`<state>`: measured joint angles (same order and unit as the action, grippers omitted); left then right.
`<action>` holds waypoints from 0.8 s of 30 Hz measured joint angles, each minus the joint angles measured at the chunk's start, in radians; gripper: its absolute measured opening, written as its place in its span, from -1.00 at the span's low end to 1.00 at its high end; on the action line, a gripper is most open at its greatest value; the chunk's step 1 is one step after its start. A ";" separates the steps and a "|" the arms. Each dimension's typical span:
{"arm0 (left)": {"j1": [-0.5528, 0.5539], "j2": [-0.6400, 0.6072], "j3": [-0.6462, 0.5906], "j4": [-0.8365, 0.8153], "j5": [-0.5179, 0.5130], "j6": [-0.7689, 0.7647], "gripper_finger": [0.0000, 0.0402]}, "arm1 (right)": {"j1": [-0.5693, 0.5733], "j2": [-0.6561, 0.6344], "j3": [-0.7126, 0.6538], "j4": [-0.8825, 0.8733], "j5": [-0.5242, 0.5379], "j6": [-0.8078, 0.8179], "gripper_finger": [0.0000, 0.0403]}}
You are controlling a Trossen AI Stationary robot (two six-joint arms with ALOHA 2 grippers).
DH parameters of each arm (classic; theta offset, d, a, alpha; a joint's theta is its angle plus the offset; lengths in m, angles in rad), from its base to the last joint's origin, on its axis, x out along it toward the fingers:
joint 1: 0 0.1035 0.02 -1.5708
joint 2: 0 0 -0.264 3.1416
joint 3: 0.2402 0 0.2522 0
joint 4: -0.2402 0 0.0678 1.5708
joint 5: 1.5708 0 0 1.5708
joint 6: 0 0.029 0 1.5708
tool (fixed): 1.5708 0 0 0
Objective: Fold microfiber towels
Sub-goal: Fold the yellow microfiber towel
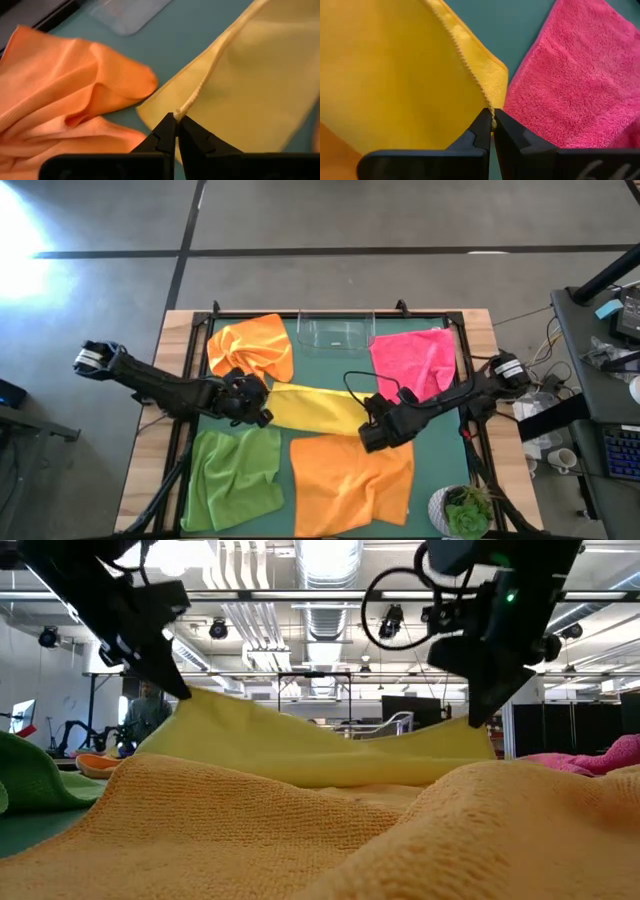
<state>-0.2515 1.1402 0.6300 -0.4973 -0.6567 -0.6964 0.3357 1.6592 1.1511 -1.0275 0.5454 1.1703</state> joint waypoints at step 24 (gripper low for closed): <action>0.086 0.221 0.015 0.079 0.017 0.009 -1.00 | -0.077 0.019 0.000 -0.083 -0.019 0.042 -0.96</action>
<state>-0.1656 1.3609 0.6446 -0.4187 -0.6399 -0.6872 0.2585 1.6779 1.1507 -1.1103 0.5261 1.2125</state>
